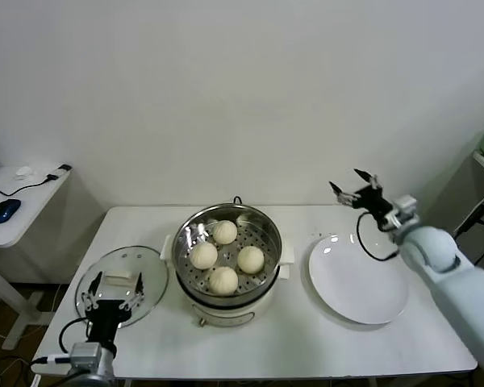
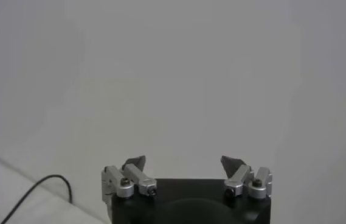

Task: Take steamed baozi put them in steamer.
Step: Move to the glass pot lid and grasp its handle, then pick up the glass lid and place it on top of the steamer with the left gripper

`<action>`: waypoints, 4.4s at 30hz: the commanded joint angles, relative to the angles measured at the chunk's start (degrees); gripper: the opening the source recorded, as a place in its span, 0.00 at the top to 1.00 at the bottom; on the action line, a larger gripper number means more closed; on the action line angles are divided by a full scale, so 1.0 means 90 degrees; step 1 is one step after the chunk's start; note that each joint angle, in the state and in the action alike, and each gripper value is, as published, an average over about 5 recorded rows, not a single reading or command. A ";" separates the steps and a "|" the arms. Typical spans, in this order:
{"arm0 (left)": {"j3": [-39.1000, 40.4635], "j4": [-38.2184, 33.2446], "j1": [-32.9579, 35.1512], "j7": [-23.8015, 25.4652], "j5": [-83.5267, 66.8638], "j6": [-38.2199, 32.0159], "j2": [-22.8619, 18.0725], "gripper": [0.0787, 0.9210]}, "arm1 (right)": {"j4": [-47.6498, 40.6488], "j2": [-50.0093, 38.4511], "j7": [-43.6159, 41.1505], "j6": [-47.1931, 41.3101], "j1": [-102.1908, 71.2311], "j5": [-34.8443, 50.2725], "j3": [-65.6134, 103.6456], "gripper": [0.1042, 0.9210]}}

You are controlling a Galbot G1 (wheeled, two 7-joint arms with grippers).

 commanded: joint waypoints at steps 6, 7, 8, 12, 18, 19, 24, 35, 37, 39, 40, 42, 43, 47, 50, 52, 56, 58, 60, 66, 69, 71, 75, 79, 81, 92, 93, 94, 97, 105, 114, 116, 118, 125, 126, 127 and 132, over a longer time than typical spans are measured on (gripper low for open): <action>-0.0010 0.0117 -0.0038 -0.0025 0.0135 -0.0091 0.0074 0.12 | 0.0219 0.2386 -0.0119 0.1390 -0.3937 -0.1432 0.2576 0.12; -0.0009 0.0141 -0.0040 -0.0052 0.0181 -0.0118 0.0095 0.12 | 0.0212 0.2481 -0.0124 0.1445 -0.3981 -0.1483 0.2545 0.12; -0.0007 0.0162 -0.0044 -0.0085 0.0239 -0.0138 0.0114 0.12 | 0.0216 0.2574 -0.0126 0.1498 -0.4020 -0.1533 0.2522 0.12; -0.0018 0.0295 -0.0084 -0.0268 0.0774 -0.0247 0.0215 0.12 | 0.0312 0.2817 -0.0132 0.1619 -0.4149 -0.1658 0.2468 0.12; -0.0262 0.0689 -0.0104 -0.0384 0.1848 -0.0981 0.0588 0.12 | 0.0462 0.2985 -0.0177 0.1685 -0.4270 -0.1730 0.2391 0.12; -0.0294 0.0807 -0.0113 -0.0492 0.2121 -0.1105 0.0678 0.12 | 0.0476 0.3002 -0.0176 0.1679 -0.4276 -0.1733 0.2386 0.12; -0.0357 0.1725 -0.0206 -0.1434 0.4042 -0.1575 0.1050 0.12 | 0.0527 0.3043 -0.0166 0.1638 -0.4294 -0.1793 0.2378 0.12; -0.0190 0.3988 -0.0833 -0.2381 0.6894 -0.1846 0.1474 0.12 | 0.0627 0.3056 -0.0190 0.1641 -0.4315 -0.1871 0.2409 0.12; -0.0167 0.4222 -0.0985 -0.2396 0.7043 -0.1819 0.1485 0.12 | 0.0661 0.3053 -0.0196 0.1642 -0.4328 -0.1880 0.2421 0.12; -0.0153 0.4437 -0.1143 -0.2405 0.7234 -0.1827 0.1485 0.12 | 0.0675 0.3055 -0.0200 0.1645 -0.4331 -0.1892 0.2442 0.12; -0.0143 0.4523 -0.1215 -0.2411 0.7309 -0.1836 0.1486 0.12 | 0.0676 0.3054 -0.0198 0.1645 -0.4333 -0.1897 0.2454 0.12; -0.0111 0.4694 -0.1365 -0.2418 0.7430 -0.1838 0.1492 0.12 | 0.0671 0.3050 -0.0196 0.1644 -0.4340 -0.1906 0.2475 0.12; -0.0097 0.4763 -0.1429 -0.2419 0.7467 -0.1828 0.1497 0.12 | 0.0667 0.3046 -0.0193 0.1642 -0.4345 -0.1908 0.2484 0.12; -0.0077 0.4972 -0.1663 -0.2408 0.7528 -0.1760 0.1529 0.12 | 0.0655 0.3032 -0.0175 0.1635 -0.4366 -0.1912 0.2516 0.12; -0.0071 0.5010 -0.1778 -0.2387 0.7531 -0.1733 0.1568 0.12 | 0.0665 0.3026 -0.0170 0.1631 -0.4380 -0.1915 0.2535 0.12; -0.0043 0.5026 -0.1839 -0.2379 0.7526 -0.1739 0.1601 0.12 | 0.0675 0.3022 -0.0169 0.1630 -0.4391 -0.1923 0.2546 0.12; 0.0036 0.5010 -0.1918 -0.2362 0.7538 -0.1758 0.1638 0.12 | 0.0692 0.3008 -0.0168 0.1633 -0.4421 -0.1948 0.2564 0.12; 0.0062 0.4971 -0.1938 -0.2333 0.7563 -0.1761 0.1641 0.12 | 0.0709 0.3001 -0.0169 0.1638 -0.4440 -0.1957 0.2572 0.12; 0.0094 0.4941 -0.1956 -0.2302 0.7583 -0.1763 0.1642 0.12 | 0.0735 0.2994 -0.0169 0.1642 -0.4460 -0.1965 0.2581 0.12; 0.0151 0.4920 -0.2092 -0.2128 0.7617 -0.1749 0.1606 0.12 | 0.0791 0.2973 -0.0168 0.1661 -0.4502 -0.1980 0.2611 0.12; 0.0156 0.4972 -0.2219 -0.2010 0.7637 -0.1734 0.1595 0.12 | 0.0780 0.2979 -0.0167 0.1680 -0.4515 -0.1989 0.2619 0.12; 0.0169 0.5004 -0.2284 -0.1946 0.7657 -0.1721 0.1600 0.12 | 0.0771 0.2986 -0.0168 0.1690 -0.4522 -0.1997 0.2619 0.12; 0.0190 0.5034 -0.2379 -0.1881 0.7671 -0.1700 0.1596 0.12 | 0.0773 0.3004 -0.0170 0.1703 -0.4537 -0.2009 0.2616 0.12; 0.0254 0.5072 -0.2424 -0.1888 0.7711 -0.1688 0.1573 0.16 | 0.0785 0.3006 -0.0170 0.1721 -0.4563 -0.2015 0.2616 0.12; 0.0286 0.5139 -0.2452 -0.1901 0.7762 -0.1672 0.1559 0.21 | 0.0788 0.3006 -0.0169 0.1736 -0.4578 -0.2025 0.2612 0.12; 0.0292 0.5640 -0.2561 -0.2103 0.8086 -0.1712 0.1527 0.60 | 0.0829 0.2996 -0.0177 0.1740 -0.4612 -0.2055 0.2584 0.12; 0.0290 0.5669 -0.2563 -0.2121 0.8096 -0.1717 0.1528 0.63 | 0.0831 0.2996 -0.0179 0.1743 -0.4614 -0.2058 0.2582 0.12; 0.0289 0.5700 -0.2567 -0.2138 0.8102 -0.1724 0.1528 0.67 | 0.0832 0.2997 -0.0181 0.1745 -0.4618 -0.2061 0.2581 0.12; 0.0289 0.5794 -0.2610 -0.2202 0.8112 -0.1756 0.1519 0.77 | 0.0838 0.3000 -0.0186 0.1754 -0.4636 -0.2068 0.2581 0.12; 0.0292 0.5848 -0.2745 -0.2332 0.8098 -0.1862 0.1406 0.94 | 0.0895 0.2999 -0.0176 0.1754 -0.4686 -0.2053 0.2638 0.12; 0.0059 0.4580 -0.2469 -0.1867 0.7517 -0.1529 0.1276 0.94 | 0.1029 0.3037 -0.0091 0.1685 -0.4733 -0.2294 0.2695 0.12; -0.0041 0.4023 -0.2330 -0.1532 0.7217 -0.1313 0.1283 0.94 | 0.1070 0.3066 -0.0022 0.1628 -0.4735 -0.2438 0.2720 0.12; -0.0145 0.3483 -0.2174 -0.1118 0.6956 -0.1059 0.1332 0.94 | 0.1116 0.3093 0.0044 0.1562 -0.4737 -0.2536 0.2733 0.12; -0.0541 0.2235 -0.1809 -0.0023 0.6579 -0.0184 0.1579 0.94 | 0.1274 0.3183 0.0201 0.1384 -0.4722 -0.2830 0.2719 0.12; -0.0571 0.2115 -0.1774 0.0088 0.6523 -0.0071 0.1614 0.94 | 0.1291 0.3197 0.0217 0.1371 -0.4717 -0.2872 0.2710 0.12; -0.0595 0.1993 -0.1744 0.0187 0.6457 0.0031 0.1646 0.94 | 0.1307 0.3209 0.0234 0.1359 -0.4710 -0.2916 0.2698 0.12; -0.0528 0.1306 -0.1701 0.0594 0.6149 0.0521 0.1714 0.94 | 0.1405 0.3254 0.0306 0.1306 -0.4684 -0.3079 0.2651 0.12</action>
